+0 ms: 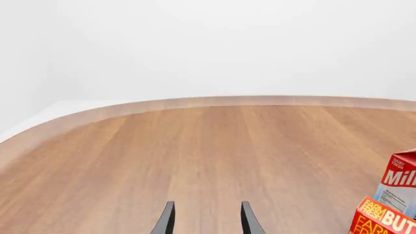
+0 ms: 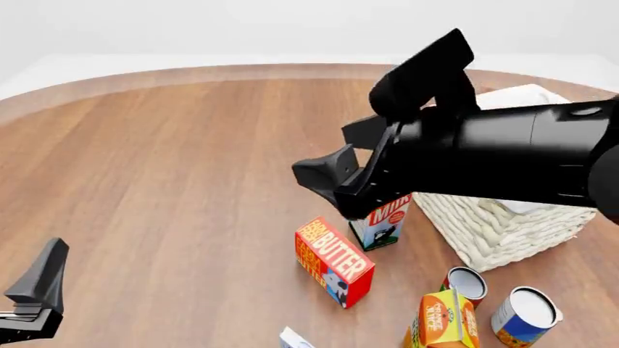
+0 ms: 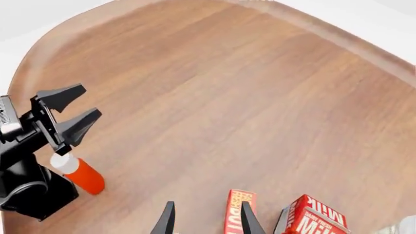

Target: Pick up the cream cheese box and the butter, and put them in the basket.

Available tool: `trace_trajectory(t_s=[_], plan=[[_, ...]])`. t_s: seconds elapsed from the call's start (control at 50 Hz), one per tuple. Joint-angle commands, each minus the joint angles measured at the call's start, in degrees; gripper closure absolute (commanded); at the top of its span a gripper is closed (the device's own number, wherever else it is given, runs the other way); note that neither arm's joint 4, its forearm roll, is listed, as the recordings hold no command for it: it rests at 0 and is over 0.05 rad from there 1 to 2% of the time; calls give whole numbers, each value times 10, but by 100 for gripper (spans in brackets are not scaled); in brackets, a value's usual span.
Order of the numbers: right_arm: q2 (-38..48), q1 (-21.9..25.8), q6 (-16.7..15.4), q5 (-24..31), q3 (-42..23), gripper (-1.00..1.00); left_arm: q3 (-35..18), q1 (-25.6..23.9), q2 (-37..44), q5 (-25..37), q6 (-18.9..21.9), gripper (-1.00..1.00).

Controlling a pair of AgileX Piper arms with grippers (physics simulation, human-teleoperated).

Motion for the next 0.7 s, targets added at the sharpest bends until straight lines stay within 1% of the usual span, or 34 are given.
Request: trace_trajectory(t_s=[0.02, 0.12, 0.18, 0.24, 0.4, 0.7], plan=[[18, 5, 8, -18, 32, -100, 0, 0, 0, 0, 0, -100], [20, 0, 7, -29, 49, -100, 0, 0, 0, 0, 0, -100], [23, -2, 16, -34, 58, -100, 0, 0, 0, 0, 0, -100], [22, -6, 14, -41, 71, -100, 0, 0, 0, 0, 0, -100], [15, -13, 13, -33, 74, -100, 0, 0, 0, 0, 0, -100], [7, -33, 24, -56, 118, -100, 0, 0, 0, 0, 0, -100]])
